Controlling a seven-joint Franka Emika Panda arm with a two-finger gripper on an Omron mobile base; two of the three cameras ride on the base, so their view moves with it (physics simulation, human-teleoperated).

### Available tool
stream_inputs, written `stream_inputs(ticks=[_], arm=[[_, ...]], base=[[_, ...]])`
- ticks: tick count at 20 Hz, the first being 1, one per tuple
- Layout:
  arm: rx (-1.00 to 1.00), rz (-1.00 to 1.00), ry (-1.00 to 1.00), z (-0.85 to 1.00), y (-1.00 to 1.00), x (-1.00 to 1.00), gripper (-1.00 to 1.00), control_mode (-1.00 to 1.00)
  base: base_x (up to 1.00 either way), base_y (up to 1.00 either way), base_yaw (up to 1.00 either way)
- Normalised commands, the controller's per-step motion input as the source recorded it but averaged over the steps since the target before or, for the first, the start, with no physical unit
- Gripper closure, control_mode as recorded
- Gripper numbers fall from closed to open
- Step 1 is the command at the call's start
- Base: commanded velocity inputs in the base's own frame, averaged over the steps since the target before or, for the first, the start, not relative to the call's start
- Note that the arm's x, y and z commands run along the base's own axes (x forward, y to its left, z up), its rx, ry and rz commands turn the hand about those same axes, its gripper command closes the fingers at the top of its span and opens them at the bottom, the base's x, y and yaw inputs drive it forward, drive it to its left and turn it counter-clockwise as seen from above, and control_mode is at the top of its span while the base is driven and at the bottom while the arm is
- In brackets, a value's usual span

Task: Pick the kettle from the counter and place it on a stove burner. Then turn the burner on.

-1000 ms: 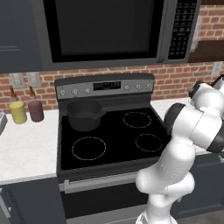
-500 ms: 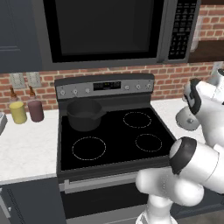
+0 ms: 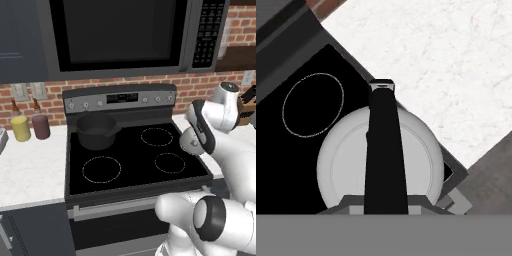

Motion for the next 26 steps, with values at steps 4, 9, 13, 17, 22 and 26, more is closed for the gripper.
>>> stream_inputs(ticks=[4,9,13,17,22,26], arm=[[0.04,0.0,0.0,-0.05,0.84,0.02,1.0,-1.0],[0.0,0.0,0.07,-0.14,0.35,0.04,1.0,-1.0],[0.0,0.0,0.11,-0.32,0.05,0.14,1.0,-1.0],[0.0,0.0,0.1,-0.37,0.0,0.16,1.0,-1.0],[0.0,0.0,0.02,-0.28,0.01,0.28,1.0,-1.0],[0.0,0.0,0.0,-0.23,0.08,0.26,1.0,-1.0]], base=[[0.0,0.0,0.0],[0.0,0.0,0.0],[0.0,0.0,0.0],[0.0,0.0,0.0],[0.0,0.0,0.0],[0.0,0.0,0.0]])
